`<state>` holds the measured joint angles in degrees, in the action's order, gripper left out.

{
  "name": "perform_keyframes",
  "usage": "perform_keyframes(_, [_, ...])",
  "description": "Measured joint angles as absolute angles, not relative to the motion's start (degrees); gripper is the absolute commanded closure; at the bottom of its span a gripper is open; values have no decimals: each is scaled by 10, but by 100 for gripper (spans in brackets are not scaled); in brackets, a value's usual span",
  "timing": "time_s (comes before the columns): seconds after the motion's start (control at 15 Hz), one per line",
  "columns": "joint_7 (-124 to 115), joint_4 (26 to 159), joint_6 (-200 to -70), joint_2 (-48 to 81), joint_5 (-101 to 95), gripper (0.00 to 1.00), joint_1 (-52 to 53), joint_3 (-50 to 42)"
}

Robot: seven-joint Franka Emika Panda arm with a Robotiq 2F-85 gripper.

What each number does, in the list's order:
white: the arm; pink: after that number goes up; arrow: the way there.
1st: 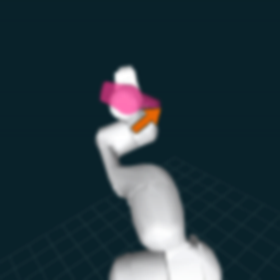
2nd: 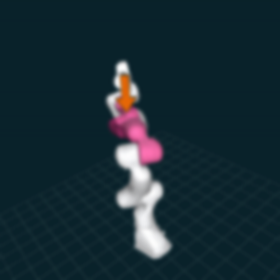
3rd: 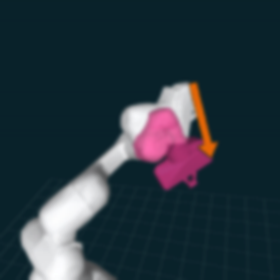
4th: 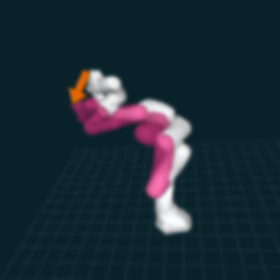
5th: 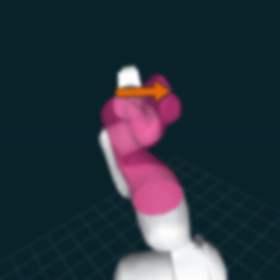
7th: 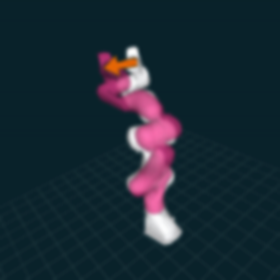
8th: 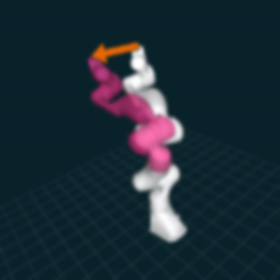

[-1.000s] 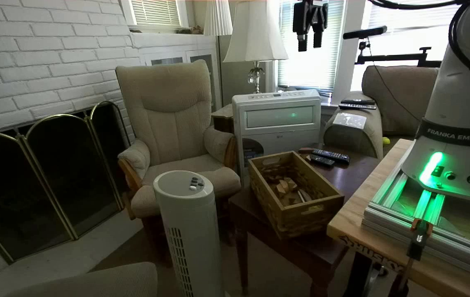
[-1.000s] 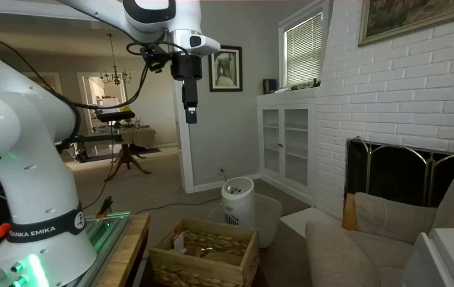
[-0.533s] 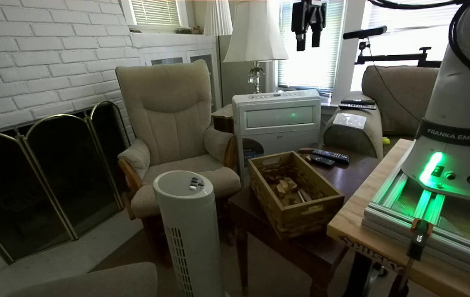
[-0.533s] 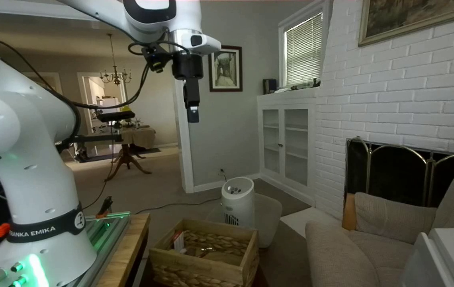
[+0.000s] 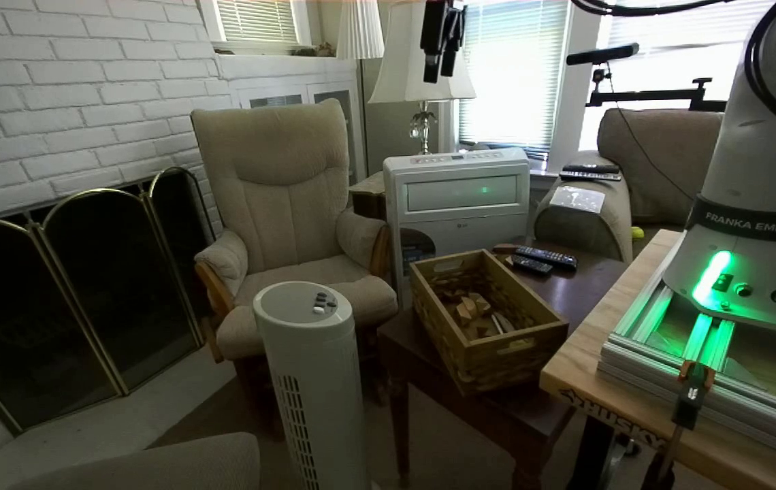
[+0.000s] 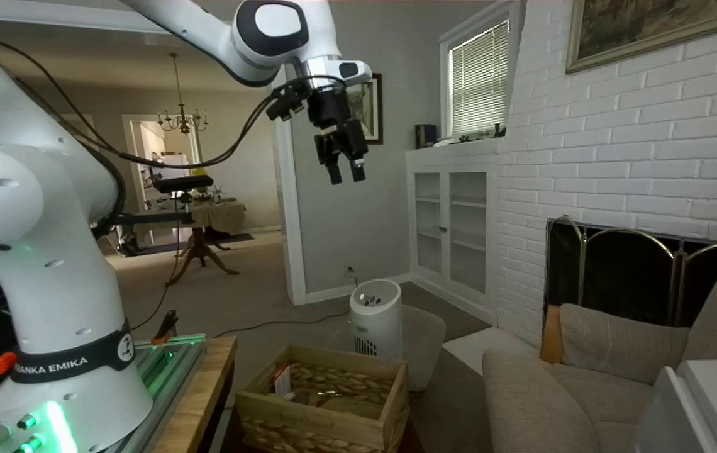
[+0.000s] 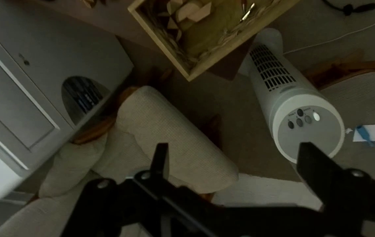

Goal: Press a button the white device

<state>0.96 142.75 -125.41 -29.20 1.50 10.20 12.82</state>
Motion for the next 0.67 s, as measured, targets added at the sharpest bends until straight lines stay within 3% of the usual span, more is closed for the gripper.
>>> perform_keyframes(0.67, [88,1322,-1349,-92,-28,0,152,173])
